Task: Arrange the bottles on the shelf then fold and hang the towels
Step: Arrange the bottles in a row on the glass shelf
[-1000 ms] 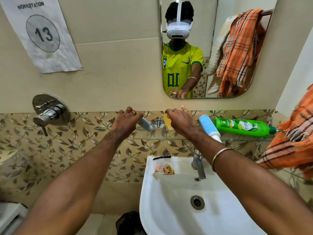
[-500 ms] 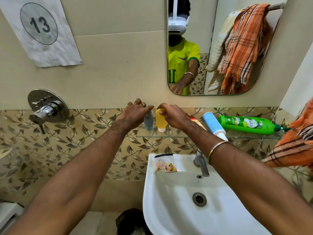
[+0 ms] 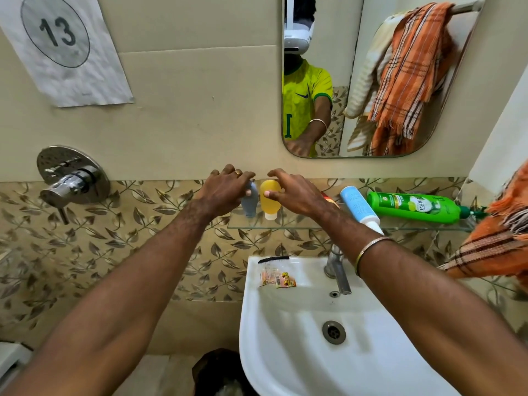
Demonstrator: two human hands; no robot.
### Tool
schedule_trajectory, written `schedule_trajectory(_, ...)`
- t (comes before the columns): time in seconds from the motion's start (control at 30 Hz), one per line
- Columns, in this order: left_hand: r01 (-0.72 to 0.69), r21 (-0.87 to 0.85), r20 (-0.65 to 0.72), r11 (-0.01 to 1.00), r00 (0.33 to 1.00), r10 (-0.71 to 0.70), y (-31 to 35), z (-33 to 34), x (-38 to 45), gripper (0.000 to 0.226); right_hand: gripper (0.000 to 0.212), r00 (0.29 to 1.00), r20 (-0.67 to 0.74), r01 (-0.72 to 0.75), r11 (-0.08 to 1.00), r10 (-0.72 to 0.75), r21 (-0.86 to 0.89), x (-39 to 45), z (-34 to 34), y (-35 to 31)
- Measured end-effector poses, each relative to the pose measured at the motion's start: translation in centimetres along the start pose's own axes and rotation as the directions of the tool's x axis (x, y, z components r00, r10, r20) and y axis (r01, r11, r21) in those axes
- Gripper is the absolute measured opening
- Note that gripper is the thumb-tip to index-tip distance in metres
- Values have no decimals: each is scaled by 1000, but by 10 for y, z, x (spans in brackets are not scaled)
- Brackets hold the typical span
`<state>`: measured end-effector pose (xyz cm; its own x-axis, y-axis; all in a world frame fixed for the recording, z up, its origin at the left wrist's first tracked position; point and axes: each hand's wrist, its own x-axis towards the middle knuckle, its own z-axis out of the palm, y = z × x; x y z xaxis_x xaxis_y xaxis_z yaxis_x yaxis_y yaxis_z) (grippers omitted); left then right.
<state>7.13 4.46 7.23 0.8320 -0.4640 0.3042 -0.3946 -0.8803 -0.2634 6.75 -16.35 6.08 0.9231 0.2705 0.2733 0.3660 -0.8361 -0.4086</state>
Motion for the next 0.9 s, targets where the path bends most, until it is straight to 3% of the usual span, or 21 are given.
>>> schedule_trajectory(0.07, 9, -40, -76, 999, 997, -12, 2, -3, -2, 62, 78, 1000, -9, 0, 1000, 0, 0, -3, -9, 2)
schedule_trajectory(0.13, -6, -21, -249, 1000, 969, 1, 6, -8, -3, 62, 83, 998, -55, -4, 1000, 4, -1, -7, -23, 9)
schedule_trajectory(0.2, -56, -19, -460, 998, 887, 41, 20, -11, -3, 62, 73, 992, -123, -14, 1000, 14, -3, -13, -40, 24)
schedule_trajectory(0.27, -154, -20, -587, 988, 802, 113, 47, -8, -2, 64, 54, 980, -200, -14, 999, 5, -45, -22, -60, 46)
schedule_trajectory(0.33, -279, 7, -584, 960, 778, 231, 84, -1, 0, 67, 41, 966, -257, -32, 988, -8, -151, -37, -81, 72)
schedule_trajectory(0.47, -450, 34, -457, 892, 787, 414, 156, 19, 7, 73, 60, 978, -209, -79, 928, 1, -364, -80, -110, 112)
schedule_trajectory(0.57, -465, 21, -344, 885, 828, 443, 192, 27, 12, 69, 69, 995, -85, -2, 887, -42, -462, -107, -113, 136)
schedule_trajectory(0.73, -488, -15, -261, 872, 844, 468, 205, 35, 16, 46, 92, 992, 122, 57, 815, 17, -577, -137, -95, 154)
schedule_trajectory(0.9, -484, -52, -312, 874, 839, 446, 194, 24, 11, 41, 87, 989, 144, 75, 816, 10, -573, -137, -75, 157)
